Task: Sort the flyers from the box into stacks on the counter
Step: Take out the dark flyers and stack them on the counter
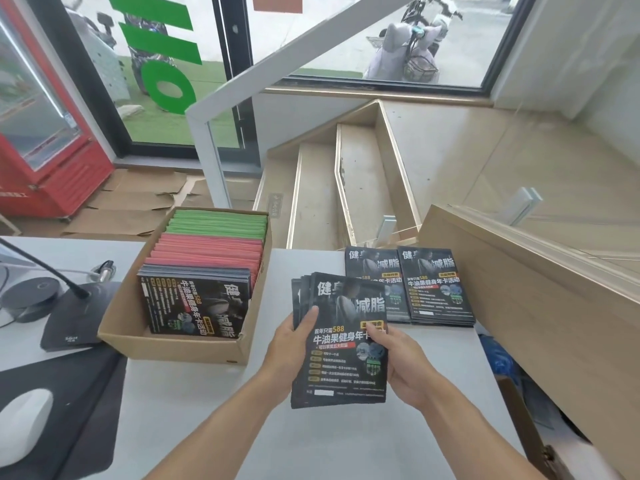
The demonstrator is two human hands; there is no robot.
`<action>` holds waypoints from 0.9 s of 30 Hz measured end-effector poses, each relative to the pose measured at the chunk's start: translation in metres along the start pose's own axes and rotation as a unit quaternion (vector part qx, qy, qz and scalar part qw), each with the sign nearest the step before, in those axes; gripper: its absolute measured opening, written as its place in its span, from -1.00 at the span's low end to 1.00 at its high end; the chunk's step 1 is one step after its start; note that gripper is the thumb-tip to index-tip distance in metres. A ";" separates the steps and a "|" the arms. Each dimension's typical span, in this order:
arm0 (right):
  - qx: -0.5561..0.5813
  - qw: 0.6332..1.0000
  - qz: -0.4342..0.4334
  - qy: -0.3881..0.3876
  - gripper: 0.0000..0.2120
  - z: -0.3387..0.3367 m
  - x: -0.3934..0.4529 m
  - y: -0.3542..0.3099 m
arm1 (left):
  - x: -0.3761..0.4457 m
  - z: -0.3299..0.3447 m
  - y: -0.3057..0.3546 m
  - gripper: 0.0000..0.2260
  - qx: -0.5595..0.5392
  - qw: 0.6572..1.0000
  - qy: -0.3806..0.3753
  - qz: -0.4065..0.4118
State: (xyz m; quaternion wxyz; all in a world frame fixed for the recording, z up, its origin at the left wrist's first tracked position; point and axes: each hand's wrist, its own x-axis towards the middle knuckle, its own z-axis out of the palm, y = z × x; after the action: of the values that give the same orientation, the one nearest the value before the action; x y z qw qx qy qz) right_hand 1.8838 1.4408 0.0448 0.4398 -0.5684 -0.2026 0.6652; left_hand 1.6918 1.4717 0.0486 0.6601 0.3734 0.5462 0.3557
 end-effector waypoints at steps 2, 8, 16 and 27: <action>-0.004 1.000 -0.029 -0.002 -0.79 0.010 0.001 0.002 | 0.002 0.006 -0.003 -0.81 0.052 0.998 -0.006 0.022; -0.070 0.978 -0.196 0.021 -0.78 0.004 -0.002 0.003 | 0.012 0.003 -0.003 -0.80 0.046 0.995 -0.032 0.084; -0.114 0.968 -0.220 0.027 -0.64 -0.005 -0.013 0.012 | 0.000 0.011 -0.022 -0.82 0.048 0.991 -0.016 0.121; -0.002 0.979 -0.195 0.060 -0.32 0.008 -0.025 0.003 | -0.014 0.028 -0.014 -0.78 0.046 0.988 -0.026 0.147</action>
State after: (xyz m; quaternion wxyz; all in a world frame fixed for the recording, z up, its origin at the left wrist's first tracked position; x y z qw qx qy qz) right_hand 1.8746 1.4207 0.0593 0.5711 -0.5582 -0.2836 0.5309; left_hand 1.7185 1.4503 0.0463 0.5965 0.4888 0.4840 0.4134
